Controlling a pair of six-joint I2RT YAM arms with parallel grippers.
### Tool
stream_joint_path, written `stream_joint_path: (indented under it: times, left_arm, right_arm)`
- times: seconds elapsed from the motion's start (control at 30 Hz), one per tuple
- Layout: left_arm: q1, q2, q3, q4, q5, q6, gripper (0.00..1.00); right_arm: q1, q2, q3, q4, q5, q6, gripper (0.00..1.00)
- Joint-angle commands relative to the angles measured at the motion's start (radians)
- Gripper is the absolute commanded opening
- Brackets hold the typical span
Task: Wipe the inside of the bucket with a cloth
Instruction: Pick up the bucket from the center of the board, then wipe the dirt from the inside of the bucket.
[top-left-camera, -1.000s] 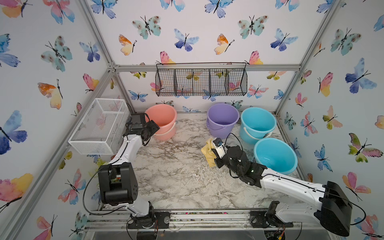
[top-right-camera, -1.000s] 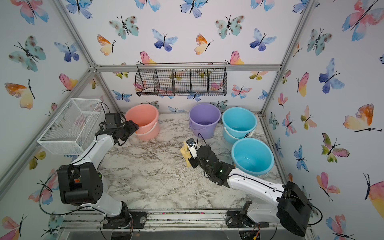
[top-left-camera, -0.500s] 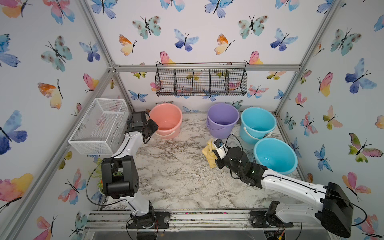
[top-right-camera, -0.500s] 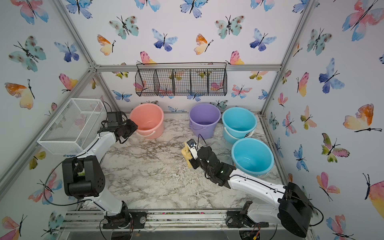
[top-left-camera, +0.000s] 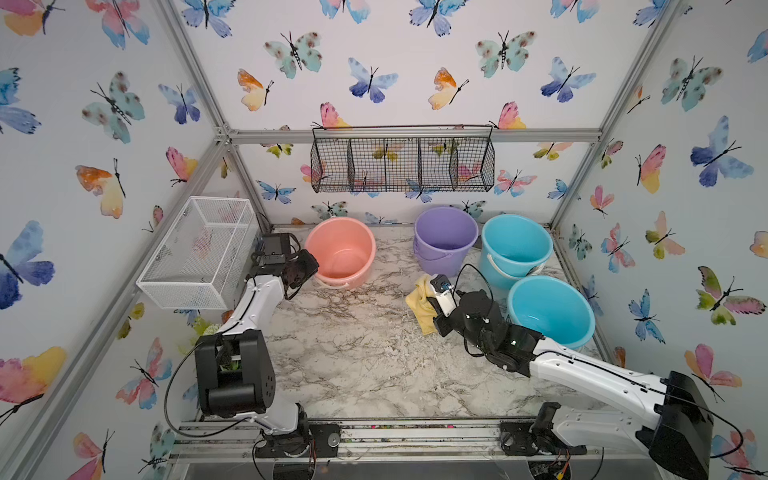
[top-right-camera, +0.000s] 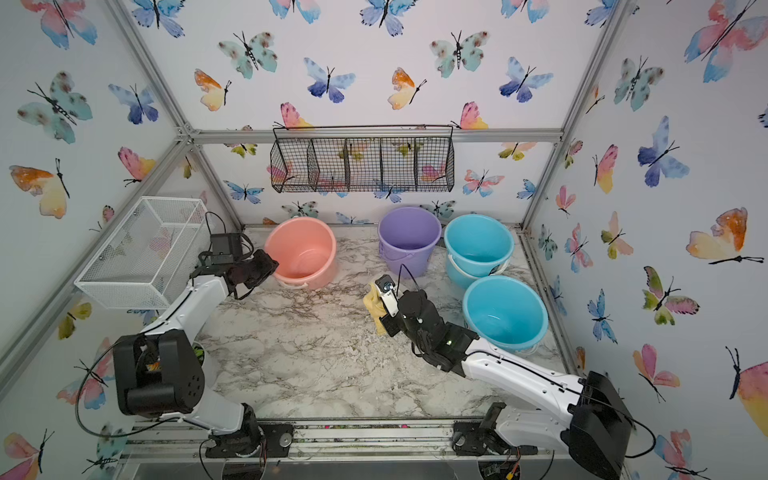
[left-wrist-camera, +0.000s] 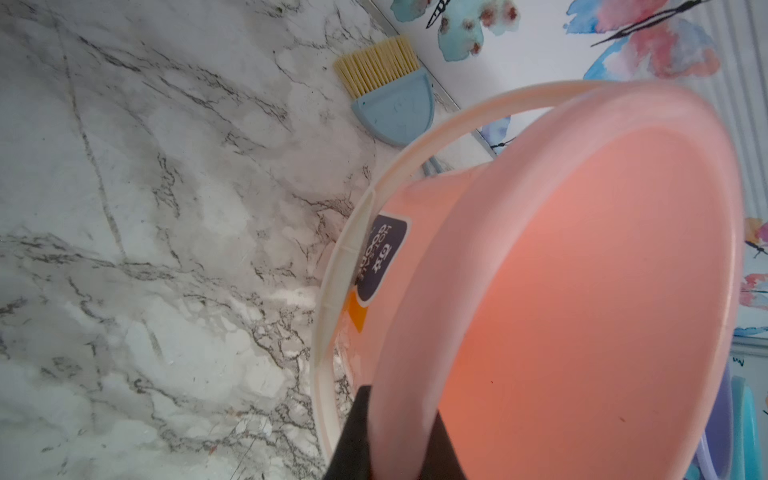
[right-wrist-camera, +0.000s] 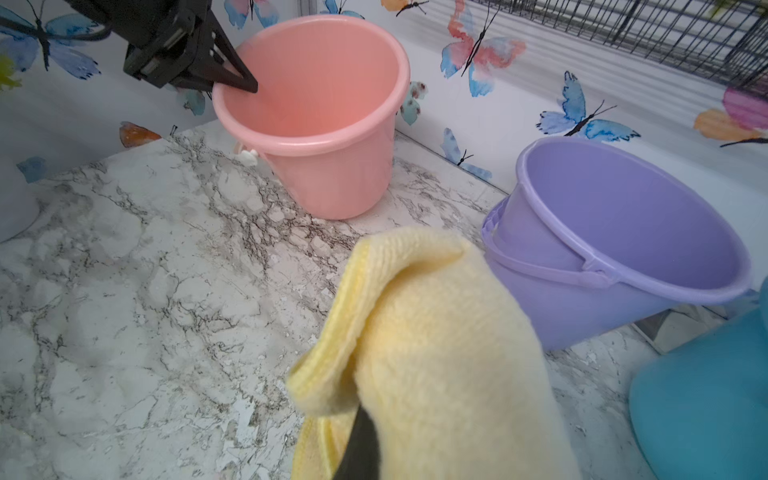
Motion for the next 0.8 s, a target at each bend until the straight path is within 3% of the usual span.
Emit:
stream_joint_path:
  times: [0.0,0.13,0.27,0.37,0.57,0.77]
  left_arm:
    - [-0.043,-0.131,-0.019,-0.039,0.064,0.078,0.0]
    - [-0.142,-0.251,-0.081,-0.061,0.056,0.132,0.0]
    - [-0.291,-0.325,-0.109,-0.107,-0.044,0.165,0.0]
    - [-0.409,-0.357,-0.111,-0.147,-0.139,0.178,0.0]
    - [-0.62,-0.381,-0.12,-0.183,-0.288,0.161,0.0]
    - [-0.759,-0.365,-0.145,-0.186,-0.347,0.117,0.0]
  right_arm:
    - [-0.001,-0.052,0.065,-0.024,-0.064,0.016,0.02]
    - [-0.001,-0.095,0.105,-0.023,-0.202,0.005,0.02]
    - [0.001,-0.119,0.152,-0.029,-0.414,-0.015,0.02]
    - [0.001,-0.132,0.182,-0.037,-0.5,-0.004,0.02]
    - [0.001,-0.122,0.205,-0.129,-0.427,-0.018,0.02]
    - [0.002,-0.087,0.185,-0.27,-0.399,-0.091,0.02]
